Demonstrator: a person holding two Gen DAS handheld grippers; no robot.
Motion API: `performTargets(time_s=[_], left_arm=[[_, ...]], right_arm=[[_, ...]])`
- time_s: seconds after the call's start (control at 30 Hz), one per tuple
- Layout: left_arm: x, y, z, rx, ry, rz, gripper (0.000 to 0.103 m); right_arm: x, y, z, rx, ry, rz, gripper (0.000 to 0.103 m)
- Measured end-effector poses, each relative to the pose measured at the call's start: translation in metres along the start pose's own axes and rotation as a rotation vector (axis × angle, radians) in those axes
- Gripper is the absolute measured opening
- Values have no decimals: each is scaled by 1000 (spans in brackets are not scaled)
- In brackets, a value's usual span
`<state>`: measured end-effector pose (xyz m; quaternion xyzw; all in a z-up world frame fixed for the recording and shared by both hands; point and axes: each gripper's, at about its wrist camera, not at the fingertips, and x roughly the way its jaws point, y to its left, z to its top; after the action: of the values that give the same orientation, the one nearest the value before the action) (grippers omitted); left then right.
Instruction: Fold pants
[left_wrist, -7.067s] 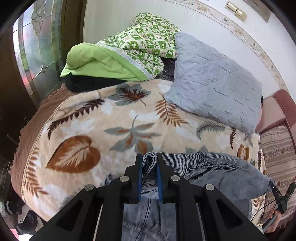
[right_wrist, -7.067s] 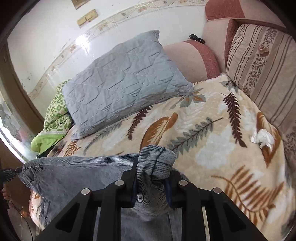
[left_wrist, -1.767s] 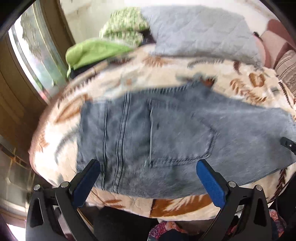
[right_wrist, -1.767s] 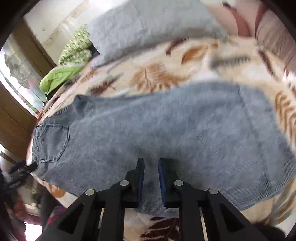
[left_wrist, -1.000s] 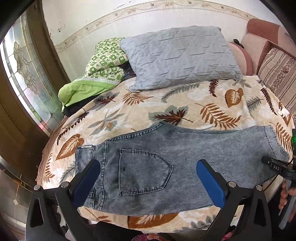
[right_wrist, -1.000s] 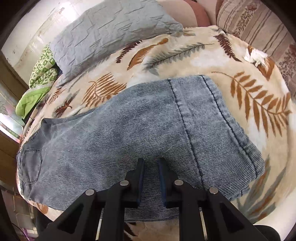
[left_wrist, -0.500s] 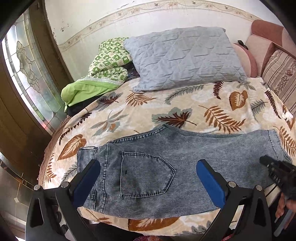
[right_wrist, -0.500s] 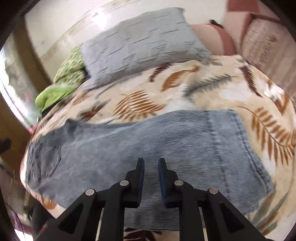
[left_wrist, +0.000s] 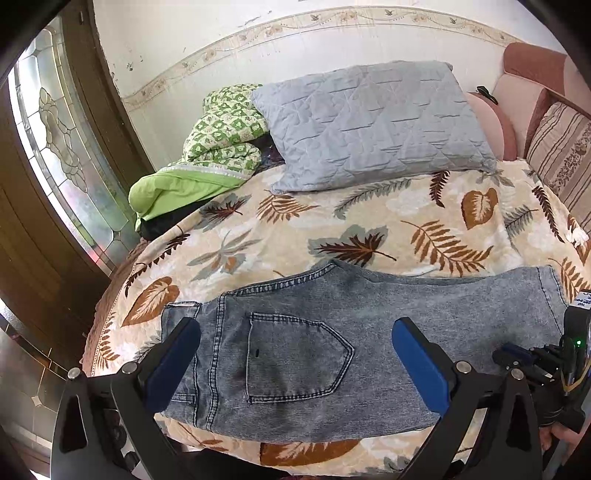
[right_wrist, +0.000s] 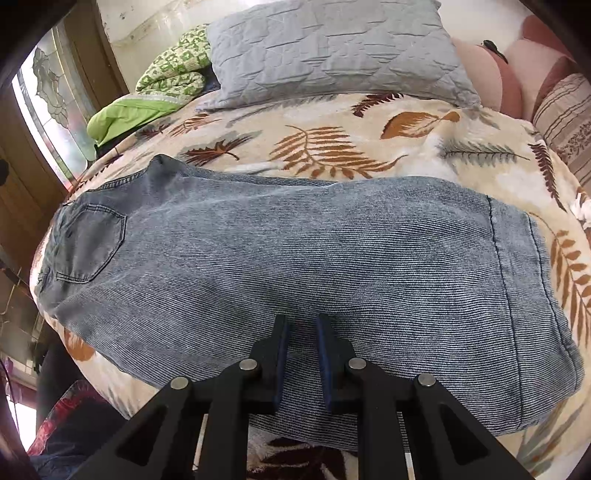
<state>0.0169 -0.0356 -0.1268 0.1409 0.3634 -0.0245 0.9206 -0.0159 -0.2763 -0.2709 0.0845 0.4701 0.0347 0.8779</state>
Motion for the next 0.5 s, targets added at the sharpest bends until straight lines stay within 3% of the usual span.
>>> performTargets(time_s=[0.3,0.5], left_arm=[[-2,7,2,-14,-18,20,103],[-2,13,3,-25,-26,30,103]], right_arm=[[-1,-8,0,38,0,24,18],[-12,-20,3,102,-52,5,18]])
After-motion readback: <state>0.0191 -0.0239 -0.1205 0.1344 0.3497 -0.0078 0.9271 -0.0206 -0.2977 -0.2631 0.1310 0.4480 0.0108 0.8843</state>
